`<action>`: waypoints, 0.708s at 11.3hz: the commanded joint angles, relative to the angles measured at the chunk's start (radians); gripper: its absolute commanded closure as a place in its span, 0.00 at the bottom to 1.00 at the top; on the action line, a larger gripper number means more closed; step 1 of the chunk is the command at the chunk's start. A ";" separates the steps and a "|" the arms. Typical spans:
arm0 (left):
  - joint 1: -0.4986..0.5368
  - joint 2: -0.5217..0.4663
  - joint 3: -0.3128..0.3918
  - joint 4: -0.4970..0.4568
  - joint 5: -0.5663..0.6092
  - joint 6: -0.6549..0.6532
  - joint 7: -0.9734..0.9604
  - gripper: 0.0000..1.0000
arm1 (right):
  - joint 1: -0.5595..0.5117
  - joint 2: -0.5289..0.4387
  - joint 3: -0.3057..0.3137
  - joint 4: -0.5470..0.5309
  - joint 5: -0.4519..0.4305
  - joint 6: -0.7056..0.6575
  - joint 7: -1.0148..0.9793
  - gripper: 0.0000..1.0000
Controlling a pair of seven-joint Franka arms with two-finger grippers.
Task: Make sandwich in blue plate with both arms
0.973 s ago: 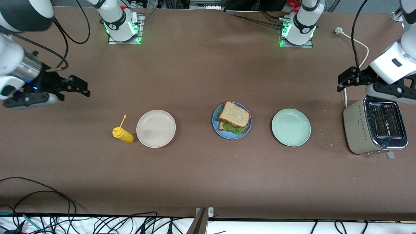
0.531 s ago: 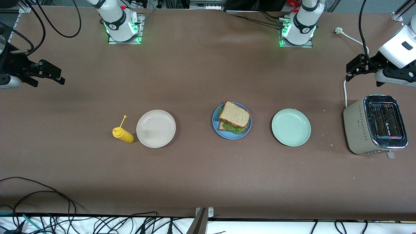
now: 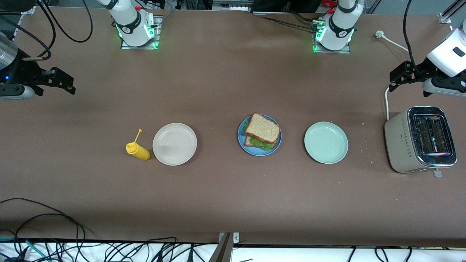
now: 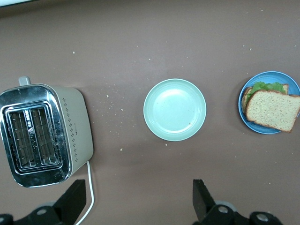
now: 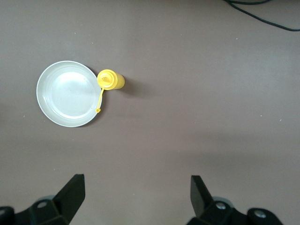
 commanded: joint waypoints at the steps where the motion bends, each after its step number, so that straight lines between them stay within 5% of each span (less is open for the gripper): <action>1: 0.023 -0.026 -0.017 -0.024 0.016 0.000 -0.001 0.00 | 0.000 -0.020 0.007 -0.017 -0.027 -0.004 0.017 0.00; 8: 0.025 -0.030 -0.019 -0.024 0.030 -0.001 -0.007 0.00 | -0.001 -0.016 0.002 0.026 -0.027 -0.034 0.002 0.00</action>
